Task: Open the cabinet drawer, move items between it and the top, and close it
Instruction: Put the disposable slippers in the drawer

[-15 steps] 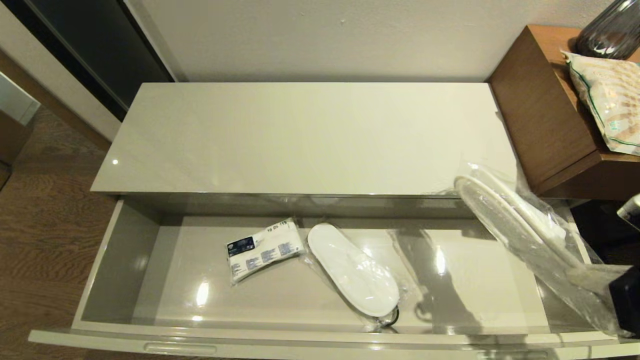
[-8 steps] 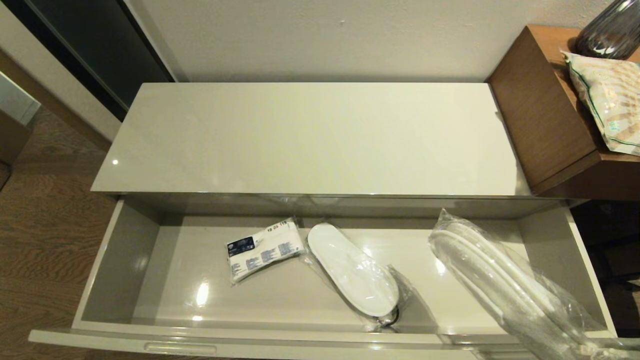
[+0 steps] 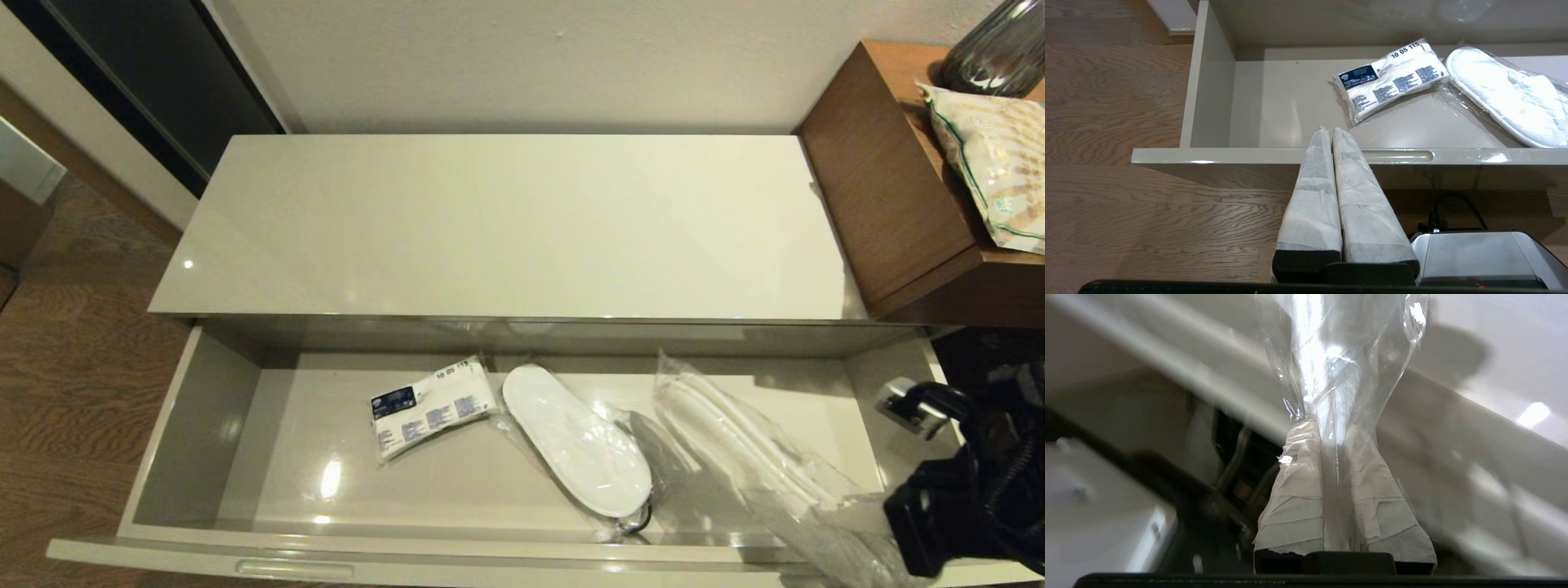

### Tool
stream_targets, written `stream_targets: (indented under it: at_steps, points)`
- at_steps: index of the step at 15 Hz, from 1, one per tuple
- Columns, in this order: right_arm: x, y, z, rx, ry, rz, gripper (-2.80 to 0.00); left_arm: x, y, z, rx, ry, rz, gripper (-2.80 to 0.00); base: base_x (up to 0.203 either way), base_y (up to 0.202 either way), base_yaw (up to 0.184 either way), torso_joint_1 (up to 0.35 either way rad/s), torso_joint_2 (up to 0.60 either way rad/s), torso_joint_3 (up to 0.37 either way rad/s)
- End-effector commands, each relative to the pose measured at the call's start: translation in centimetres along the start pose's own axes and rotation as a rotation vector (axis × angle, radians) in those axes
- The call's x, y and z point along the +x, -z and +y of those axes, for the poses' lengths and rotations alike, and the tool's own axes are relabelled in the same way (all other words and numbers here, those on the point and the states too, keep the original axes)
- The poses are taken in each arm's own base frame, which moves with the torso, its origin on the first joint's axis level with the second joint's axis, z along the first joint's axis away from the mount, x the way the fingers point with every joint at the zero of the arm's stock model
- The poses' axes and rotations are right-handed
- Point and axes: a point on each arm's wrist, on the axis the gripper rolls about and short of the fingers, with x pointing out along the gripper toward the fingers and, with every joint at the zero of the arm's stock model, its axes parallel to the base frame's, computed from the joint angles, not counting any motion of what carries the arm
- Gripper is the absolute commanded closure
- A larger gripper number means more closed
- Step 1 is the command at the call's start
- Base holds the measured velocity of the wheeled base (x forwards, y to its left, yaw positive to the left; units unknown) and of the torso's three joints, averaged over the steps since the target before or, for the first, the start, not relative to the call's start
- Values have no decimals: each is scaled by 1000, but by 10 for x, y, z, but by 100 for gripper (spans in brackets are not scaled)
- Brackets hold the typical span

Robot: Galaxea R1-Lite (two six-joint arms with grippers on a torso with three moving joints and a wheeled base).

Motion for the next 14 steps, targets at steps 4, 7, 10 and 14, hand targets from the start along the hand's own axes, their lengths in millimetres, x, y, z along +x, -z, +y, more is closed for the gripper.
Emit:
stream_targets:
  at_steps: [4,7,10,14]
  points:
    - [73,-11,-40,159,65,-60,0,0,0,0,0,0,2,0,0,0,0,0,0,0]
    - [74,-15,-42,162,107,-86,0,0,0,0,0,0,2,0,0,0,0,0,0,0]
    - [73,-30,-48,170,258,-181,0,0,0,0,0,0,2,0,0,0,0,0,0,0]
    - [72,-42,-54,171,429,-243,0,0,0,0,0,0,2,0,0,0,0,0,0,0]
